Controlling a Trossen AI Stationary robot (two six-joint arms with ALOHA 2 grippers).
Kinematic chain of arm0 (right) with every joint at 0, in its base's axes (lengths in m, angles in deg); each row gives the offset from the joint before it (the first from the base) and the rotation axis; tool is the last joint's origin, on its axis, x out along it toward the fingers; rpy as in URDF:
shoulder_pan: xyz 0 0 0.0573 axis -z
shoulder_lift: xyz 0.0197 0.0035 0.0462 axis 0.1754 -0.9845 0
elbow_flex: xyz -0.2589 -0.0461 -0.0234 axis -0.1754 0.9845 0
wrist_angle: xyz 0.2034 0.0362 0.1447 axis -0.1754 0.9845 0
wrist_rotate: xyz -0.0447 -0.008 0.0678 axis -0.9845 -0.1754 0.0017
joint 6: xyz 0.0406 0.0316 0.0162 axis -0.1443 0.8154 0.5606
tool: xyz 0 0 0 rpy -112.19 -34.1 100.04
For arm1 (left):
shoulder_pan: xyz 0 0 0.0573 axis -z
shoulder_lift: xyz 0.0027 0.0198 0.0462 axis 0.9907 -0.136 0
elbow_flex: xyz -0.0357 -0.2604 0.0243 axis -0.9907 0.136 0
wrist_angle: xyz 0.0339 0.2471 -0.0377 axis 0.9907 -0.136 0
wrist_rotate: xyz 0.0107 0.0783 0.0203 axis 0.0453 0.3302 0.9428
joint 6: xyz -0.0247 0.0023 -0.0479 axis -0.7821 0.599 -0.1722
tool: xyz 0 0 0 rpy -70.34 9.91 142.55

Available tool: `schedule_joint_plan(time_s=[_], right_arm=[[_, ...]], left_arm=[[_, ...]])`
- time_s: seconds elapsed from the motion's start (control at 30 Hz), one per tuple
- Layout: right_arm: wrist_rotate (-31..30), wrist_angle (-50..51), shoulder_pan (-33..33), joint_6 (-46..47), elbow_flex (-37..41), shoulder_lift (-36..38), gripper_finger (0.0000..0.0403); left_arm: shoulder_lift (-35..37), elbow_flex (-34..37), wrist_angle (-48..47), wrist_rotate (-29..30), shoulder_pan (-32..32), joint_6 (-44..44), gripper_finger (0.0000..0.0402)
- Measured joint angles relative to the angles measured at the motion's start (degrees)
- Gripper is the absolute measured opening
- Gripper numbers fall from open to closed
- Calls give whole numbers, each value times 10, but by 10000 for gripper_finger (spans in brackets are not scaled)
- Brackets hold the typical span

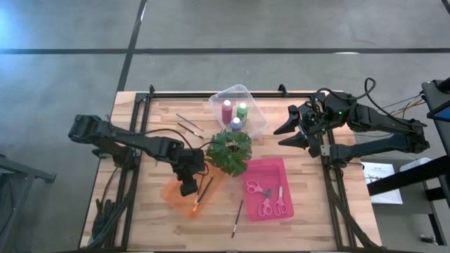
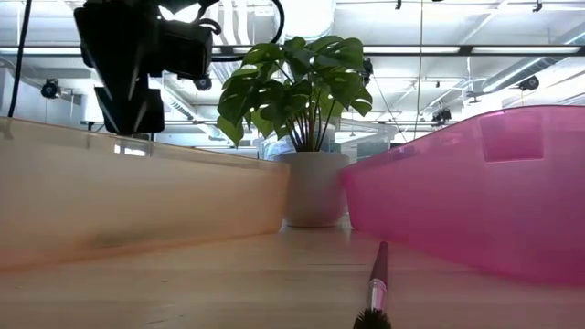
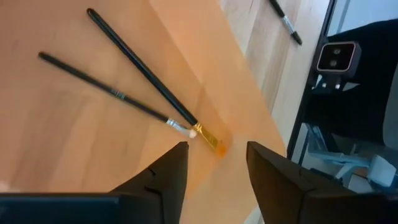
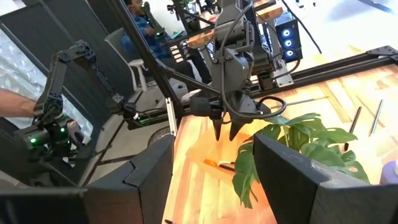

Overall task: Pick & Place Paint Supplies
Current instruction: Put the bottom blue paint brush into the orange bin

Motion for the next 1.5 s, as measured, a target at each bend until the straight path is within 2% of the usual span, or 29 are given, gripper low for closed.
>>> schedule_joint_plan(time_s=[0.33,0.5,0.7,0.83,0.9,0.97,1.1,1.27,1.4,1.5], right_arm=[[0,0,0,-4,0,0,212],[0,-1,0,-2,-1,0,212],[0,-2,0,-4,-1,1,212],[-9,-3,0,-15,-1,1,212],[-14,-6,0,-18,-1,1,212],[-14,-7,0,-19,-1,1,212],[-14,-18,0,-19,-1,1,212],[-15,-22,0,-3,-1,1,212],[-15,-22,0,21,-1,1,212],[-15,-22,0,33,-1,1,212]], left_arm=[[11,-3,0,-3,12,-2,177],[53,-5,-2,23,12,-37,177],[129,-4,-50,101,14,-128,177],[168,-5,-59,204,0,-228,177],[182,-5,-43,258,-20,-261,177],[192,-5,-22,286,-48,-251,177],[194,-5,-24,290,-117,-178,177],[187,-4,-128,304,-229,-137,168],[187,-2,-251,321,-333,-130,136],[187,6,-280,318,-407,-100,112]])
